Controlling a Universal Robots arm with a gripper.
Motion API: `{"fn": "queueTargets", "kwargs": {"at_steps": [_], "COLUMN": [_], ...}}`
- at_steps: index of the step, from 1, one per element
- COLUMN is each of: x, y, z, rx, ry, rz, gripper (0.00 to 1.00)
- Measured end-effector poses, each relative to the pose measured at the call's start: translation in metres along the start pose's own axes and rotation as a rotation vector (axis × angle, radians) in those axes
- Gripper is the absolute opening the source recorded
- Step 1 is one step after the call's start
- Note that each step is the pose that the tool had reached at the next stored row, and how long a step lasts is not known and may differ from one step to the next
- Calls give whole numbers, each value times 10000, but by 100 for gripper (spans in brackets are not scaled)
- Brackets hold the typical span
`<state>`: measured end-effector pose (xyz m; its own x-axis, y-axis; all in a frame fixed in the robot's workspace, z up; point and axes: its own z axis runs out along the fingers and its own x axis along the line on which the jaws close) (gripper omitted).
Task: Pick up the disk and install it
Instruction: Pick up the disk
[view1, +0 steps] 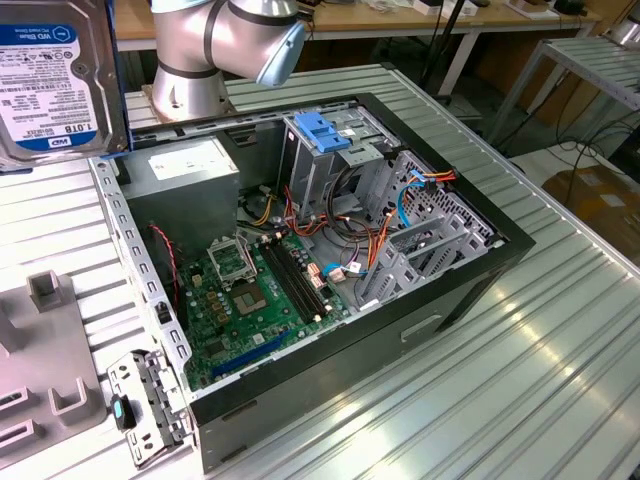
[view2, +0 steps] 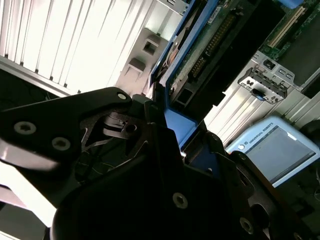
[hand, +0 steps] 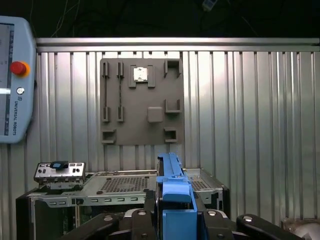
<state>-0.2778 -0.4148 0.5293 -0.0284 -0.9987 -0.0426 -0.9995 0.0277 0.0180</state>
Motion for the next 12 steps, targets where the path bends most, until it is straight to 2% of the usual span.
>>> {"fn": "queueTargets", "kwargs": {"at_steps": [12], "x": [5], "y": [-219], "z": [-1], "rx": [0], "ry": [0], "rz": [0], "gripper": [37]}}
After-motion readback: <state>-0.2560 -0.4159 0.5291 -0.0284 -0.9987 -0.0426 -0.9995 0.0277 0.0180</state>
